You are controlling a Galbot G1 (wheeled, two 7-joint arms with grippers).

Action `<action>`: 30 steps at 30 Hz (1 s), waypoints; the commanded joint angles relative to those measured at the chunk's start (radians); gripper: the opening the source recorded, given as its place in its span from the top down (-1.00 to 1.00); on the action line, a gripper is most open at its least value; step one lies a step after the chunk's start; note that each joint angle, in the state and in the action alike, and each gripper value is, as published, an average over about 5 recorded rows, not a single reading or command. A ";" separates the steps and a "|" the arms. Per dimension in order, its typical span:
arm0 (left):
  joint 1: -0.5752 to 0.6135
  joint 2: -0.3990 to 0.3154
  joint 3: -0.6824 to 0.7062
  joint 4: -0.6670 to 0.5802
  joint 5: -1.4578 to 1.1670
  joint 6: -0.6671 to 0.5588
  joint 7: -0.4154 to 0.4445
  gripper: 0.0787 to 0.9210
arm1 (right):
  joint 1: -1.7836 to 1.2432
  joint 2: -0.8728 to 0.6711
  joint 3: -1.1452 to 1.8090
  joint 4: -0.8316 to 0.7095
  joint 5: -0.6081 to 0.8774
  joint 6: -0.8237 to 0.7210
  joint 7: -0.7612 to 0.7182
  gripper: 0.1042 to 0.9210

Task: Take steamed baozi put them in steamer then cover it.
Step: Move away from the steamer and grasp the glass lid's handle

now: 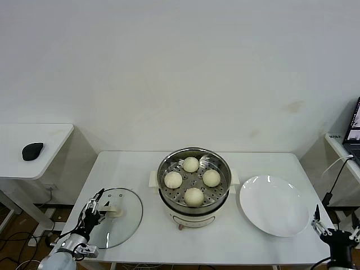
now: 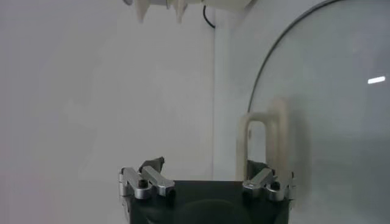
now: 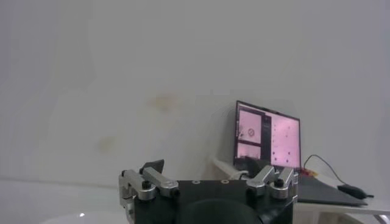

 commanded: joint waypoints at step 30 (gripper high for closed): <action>0.181 0.133 -0.152 -0.502 -0.215 0.263 0.208 0.83 | -0.006 -0.054 -0.045 0.001 -0.005 -0.011 -0.026 -0.76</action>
